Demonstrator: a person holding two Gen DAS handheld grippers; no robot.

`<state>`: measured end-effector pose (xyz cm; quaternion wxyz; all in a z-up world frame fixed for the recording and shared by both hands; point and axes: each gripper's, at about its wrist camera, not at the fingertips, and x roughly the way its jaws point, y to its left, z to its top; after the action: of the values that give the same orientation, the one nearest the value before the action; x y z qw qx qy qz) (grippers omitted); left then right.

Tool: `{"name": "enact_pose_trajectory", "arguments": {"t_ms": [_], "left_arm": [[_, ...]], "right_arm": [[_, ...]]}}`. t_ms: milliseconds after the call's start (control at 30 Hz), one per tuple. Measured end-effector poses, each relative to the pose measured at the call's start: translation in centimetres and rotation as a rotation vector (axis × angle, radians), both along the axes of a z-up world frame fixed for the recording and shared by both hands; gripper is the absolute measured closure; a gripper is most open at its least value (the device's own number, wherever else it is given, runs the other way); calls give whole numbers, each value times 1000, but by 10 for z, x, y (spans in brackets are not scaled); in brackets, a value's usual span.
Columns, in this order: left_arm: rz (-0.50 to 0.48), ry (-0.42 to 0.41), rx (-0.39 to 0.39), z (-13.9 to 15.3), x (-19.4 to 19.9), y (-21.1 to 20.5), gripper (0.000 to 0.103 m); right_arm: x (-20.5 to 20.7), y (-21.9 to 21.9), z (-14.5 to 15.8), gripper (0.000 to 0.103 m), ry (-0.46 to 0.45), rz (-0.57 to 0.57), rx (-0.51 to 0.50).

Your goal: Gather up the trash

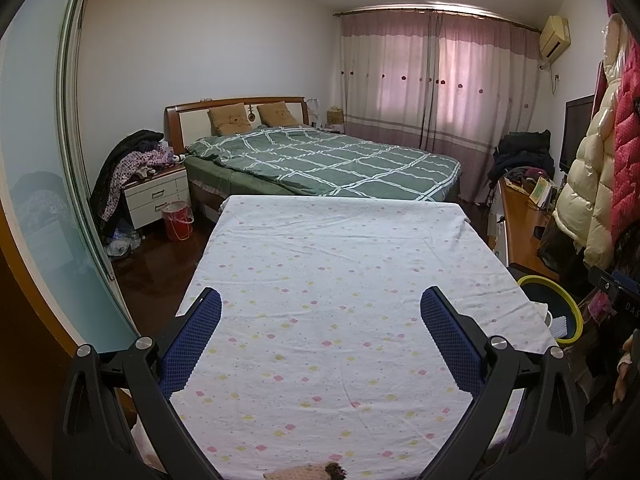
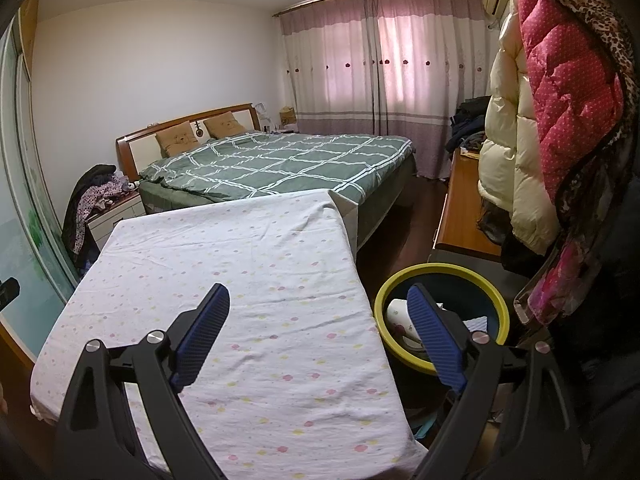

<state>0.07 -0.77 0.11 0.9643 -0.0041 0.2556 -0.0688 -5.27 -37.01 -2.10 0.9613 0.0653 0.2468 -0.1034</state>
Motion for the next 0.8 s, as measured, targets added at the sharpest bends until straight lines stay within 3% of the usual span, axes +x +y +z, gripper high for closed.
{"name": "enact_pose_trajectory", "arguments": {"t_ms": [800], "left_arm": [[-4,1,12,-4,1,-1,5]], "right_arm": [[4,5,-5,17,7,5,0]]}}
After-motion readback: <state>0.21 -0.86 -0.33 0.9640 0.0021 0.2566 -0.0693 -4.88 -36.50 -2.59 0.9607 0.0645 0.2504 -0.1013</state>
